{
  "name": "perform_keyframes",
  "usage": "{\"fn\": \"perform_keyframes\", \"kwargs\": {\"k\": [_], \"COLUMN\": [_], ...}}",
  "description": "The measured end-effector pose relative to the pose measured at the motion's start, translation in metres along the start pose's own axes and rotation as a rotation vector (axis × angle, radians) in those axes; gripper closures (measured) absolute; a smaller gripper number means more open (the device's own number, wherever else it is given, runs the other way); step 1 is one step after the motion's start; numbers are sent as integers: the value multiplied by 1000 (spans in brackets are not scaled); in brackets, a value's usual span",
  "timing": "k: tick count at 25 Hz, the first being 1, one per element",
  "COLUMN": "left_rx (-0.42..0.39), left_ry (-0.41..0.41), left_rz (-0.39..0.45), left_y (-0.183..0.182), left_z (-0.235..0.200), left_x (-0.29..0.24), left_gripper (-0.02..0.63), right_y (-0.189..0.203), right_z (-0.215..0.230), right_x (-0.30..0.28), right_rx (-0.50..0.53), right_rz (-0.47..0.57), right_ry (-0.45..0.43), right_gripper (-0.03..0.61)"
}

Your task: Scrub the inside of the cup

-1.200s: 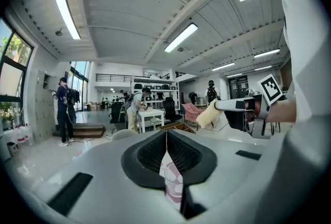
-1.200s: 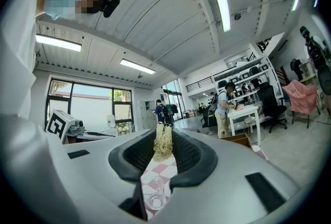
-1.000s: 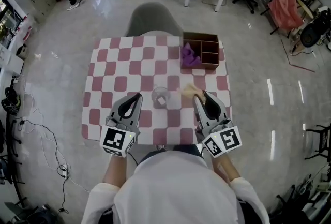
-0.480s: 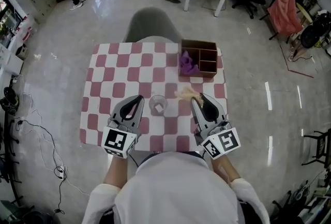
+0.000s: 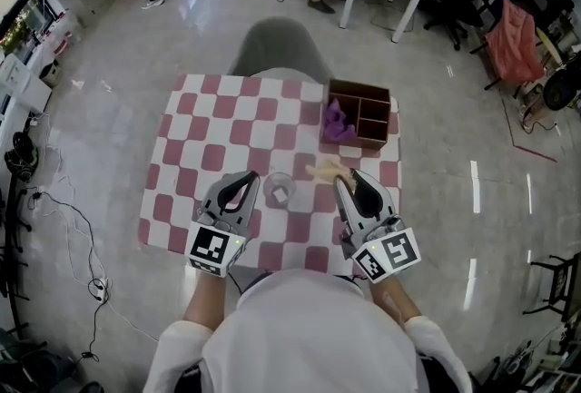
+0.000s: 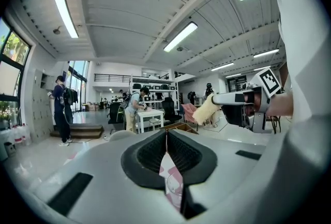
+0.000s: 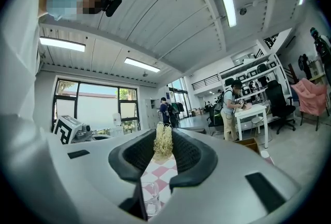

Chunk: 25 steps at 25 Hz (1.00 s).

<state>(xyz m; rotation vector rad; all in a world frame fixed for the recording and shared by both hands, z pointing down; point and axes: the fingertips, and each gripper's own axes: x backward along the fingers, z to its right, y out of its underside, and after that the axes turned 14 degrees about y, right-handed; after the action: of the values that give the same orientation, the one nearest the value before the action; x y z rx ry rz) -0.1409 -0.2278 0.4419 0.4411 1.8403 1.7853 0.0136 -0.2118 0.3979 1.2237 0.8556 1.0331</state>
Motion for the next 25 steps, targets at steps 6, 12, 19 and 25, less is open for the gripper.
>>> {"fn": "perform_keyframes", "kwargs": {"k": [6,12,19,25], "left_rx": [-15,1,-9,47], "left_ry": [26,36,64,88], "left_rz": [46,28,-13,-82], "left_y": [0,17,50,96], "left_z": [6,7,15,17], "left_x": [-5,-12,-23,-30], "left_gripper": [580,580,580,580], "right_y": [4,10,15,19], "right_z": [-5,-9,-10,-13], "right_x": [-5,-4,1,4], "right_rx": [-8,-9,-10,-10], "right_rz": [-8,-24,-39,-48], "right_ry": [-37,-53,-59,-67], "right_gripper": [471,471,471,471]}}
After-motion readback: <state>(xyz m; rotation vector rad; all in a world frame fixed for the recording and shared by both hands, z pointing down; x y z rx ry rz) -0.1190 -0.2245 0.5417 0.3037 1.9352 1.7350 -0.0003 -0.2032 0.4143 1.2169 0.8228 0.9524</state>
